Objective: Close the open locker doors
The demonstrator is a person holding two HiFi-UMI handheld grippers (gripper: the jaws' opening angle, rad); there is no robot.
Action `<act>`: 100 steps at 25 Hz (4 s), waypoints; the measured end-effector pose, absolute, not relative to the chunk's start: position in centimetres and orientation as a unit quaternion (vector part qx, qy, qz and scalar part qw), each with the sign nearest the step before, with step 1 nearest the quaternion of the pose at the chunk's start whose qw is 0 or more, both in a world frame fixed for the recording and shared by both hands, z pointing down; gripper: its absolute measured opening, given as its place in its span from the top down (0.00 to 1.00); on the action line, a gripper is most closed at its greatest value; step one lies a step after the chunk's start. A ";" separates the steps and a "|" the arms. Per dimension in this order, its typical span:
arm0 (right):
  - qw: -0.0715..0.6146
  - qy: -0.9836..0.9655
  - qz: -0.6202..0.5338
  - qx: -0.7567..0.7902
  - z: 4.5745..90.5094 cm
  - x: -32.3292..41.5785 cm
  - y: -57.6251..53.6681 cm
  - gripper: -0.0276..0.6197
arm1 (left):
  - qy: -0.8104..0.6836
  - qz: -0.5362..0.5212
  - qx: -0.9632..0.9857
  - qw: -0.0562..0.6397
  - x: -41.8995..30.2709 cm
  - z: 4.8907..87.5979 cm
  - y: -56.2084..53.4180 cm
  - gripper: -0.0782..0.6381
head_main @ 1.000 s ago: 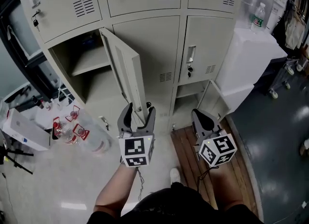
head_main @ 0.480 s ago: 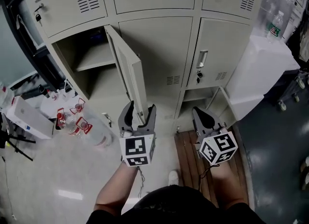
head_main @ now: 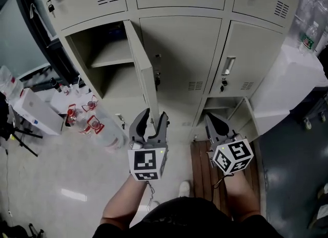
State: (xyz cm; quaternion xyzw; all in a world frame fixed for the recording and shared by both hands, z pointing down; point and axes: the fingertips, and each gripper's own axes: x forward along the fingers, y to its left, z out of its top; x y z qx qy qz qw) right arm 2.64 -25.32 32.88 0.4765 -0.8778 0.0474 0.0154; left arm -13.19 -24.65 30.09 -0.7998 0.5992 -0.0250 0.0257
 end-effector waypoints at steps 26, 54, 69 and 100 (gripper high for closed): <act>0.015 -0.942 0.069 0.328 34.3 -6.5 -32.5 0.96 | 0.729 -0.001 -0.685 0.009 -23.6 29.9 -24.1 0.75; 0.005 -0.928 0.093 0.360 34.2 -13.6 -35.3 0.96 | 0.732 0.005 -0.681 0.004 -36.3 30.1 -28.6 0.62; 0.008 -0.910 0.086 0.405 34.1 -17.6 -34.0 0.96 | 0.720 -0.011 -0.694 0.016 -40.8 29.8 -32.5 0.61; 0.023 -0.880 0.085 0.467 35.1 -18.7 -32.7 0.96 | 0.716 -0.026 -0.698 0.018 -44.9 29.8 -40.5 0.58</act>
